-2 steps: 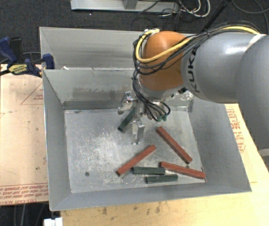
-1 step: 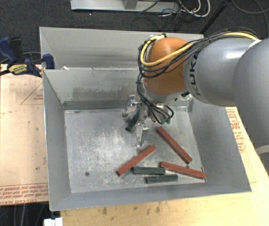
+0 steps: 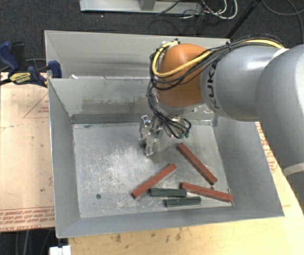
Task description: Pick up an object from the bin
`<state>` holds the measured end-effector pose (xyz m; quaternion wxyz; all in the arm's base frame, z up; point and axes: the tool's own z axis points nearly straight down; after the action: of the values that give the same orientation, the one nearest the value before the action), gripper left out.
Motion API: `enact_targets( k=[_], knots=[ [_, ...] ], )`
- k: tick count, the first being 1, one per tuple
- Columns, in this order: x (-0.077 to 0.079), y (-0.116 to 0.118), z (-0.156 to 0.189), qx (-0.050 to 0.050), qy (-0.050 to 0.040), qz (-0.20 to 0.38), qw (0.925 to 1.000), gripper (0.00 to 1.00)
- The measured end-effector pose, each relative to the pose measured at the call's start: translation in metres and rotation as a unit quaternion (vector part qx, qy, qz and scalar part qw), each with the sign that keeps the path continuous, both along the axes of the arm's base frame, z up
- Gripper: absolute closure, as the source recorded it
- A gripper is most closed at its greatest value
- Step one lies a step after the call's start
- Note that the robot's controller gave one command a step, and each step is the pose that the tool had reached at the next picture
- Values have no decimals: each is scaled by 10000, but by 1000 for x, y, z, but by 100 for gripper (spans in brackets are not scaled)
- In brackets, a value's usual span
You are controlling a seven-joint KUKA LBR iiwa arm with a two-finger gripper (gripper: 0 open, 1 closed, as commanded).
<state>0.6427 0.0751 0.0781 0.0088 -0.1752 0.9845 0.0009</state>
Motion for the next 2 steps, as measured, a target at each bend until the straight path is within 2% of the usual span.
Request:
enact_targets(
  k=[1,2],
  knots=[
    [0,0,0,0,1,0,10000,100],
    [-1,0,40,-13,87,-133,9999,100]
  ],
)
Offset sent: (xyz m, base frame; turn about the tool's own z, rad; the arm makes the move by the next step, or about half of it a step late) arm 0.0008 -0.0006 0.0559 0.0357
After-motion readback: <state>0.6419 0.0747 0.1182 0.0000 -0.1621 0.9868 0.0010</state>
